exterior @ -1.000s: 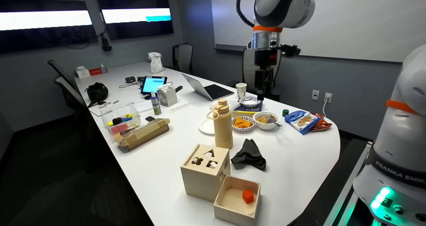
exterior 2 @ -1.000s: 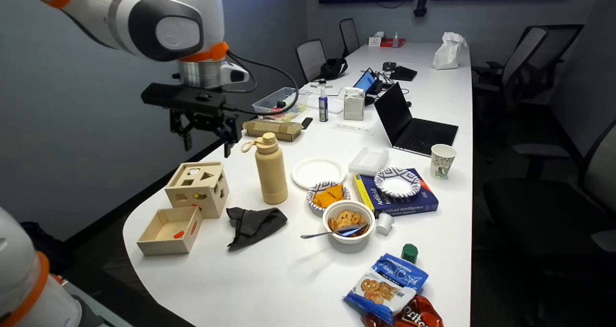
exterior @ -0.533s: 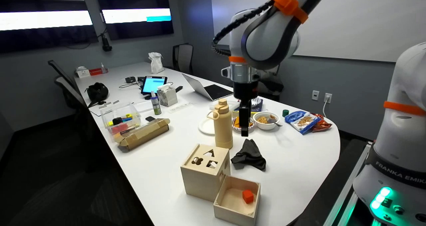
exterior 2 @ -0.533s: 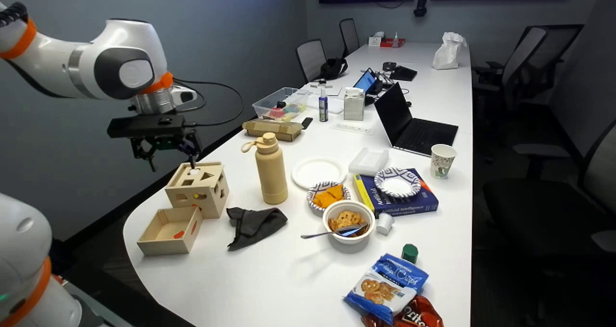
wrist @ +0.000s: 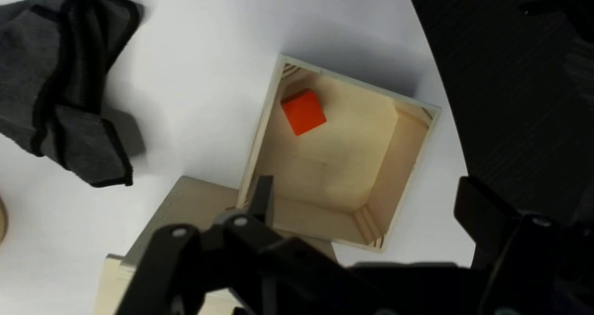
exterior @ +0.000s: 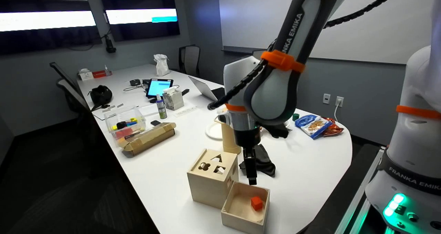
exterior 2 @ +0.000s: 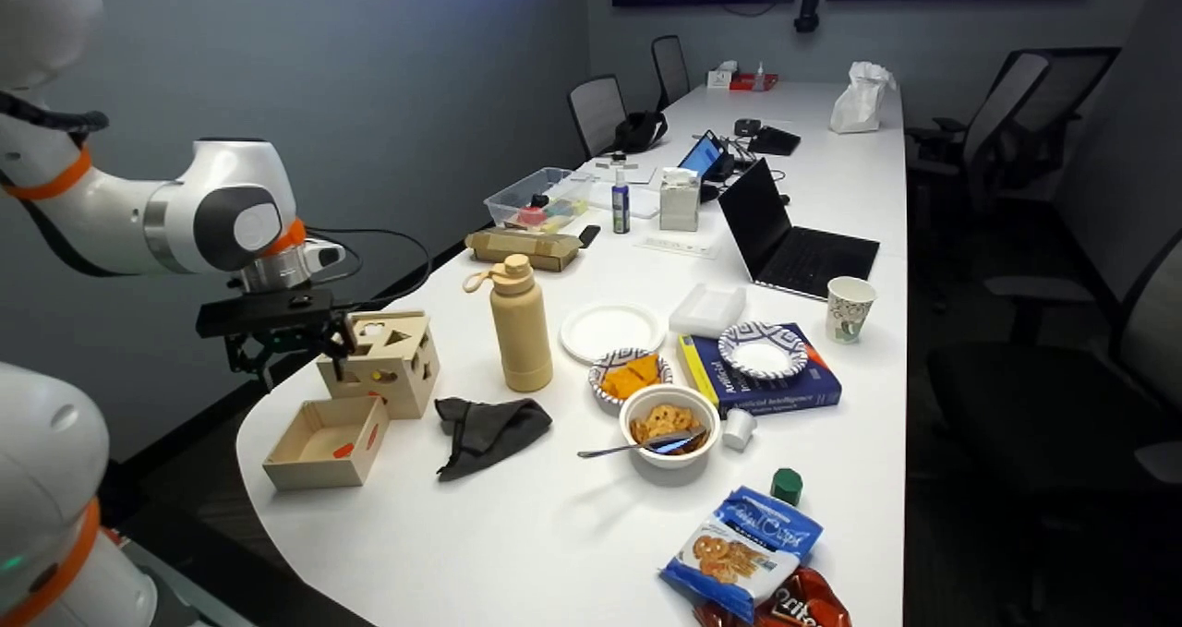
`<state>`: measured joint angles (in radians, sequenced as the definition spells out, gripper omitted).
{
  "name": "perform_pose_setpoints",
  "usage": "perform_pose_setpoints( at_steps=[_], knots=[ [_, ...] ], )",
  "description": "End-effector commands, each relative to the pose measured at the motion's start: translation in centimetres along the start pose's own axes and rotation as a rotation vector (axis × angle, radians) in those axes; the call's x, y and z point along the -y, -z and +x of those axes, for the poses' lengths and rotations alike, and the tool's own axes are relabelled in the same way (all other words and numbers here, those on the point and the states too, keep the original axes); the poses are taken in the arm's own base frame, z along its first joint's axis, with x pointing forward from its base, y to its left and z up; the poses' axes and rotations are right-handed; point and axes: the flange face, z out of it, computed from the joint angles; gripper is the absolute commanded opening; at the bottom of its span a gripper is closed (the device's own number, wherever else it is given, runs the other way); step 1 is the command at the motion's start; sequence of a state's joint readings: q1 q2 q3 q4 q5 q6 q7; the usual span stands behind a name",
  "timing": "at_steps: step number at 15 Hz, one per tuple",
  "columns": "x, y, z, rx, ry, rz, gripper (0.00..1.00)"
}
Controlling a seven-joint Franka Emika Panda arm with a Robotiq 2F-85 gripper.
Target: Remove the orange block from the wooden box and put it in the shape sorter through the square opening
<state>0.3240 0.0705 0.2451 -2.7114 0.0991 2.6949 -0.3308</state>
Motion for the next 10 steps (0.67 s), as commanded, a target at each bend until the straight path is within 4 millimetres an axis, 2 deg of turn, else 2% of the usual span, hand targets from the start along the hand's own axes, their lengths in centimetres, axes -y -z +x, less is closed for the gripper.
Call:
perform_pose_setpoints(
  at_steps=[1,6,10],
  knots=[
    [0.5,-3.7,1.8,0.033,0.015,0.005,1.00],
    [-0.1,-7.3,2.9,0.079,0.011,0.022,1.00],
    [-0.7,-9.5,3.5,0.101,-0.004,0.058,1.00]
  ],
)
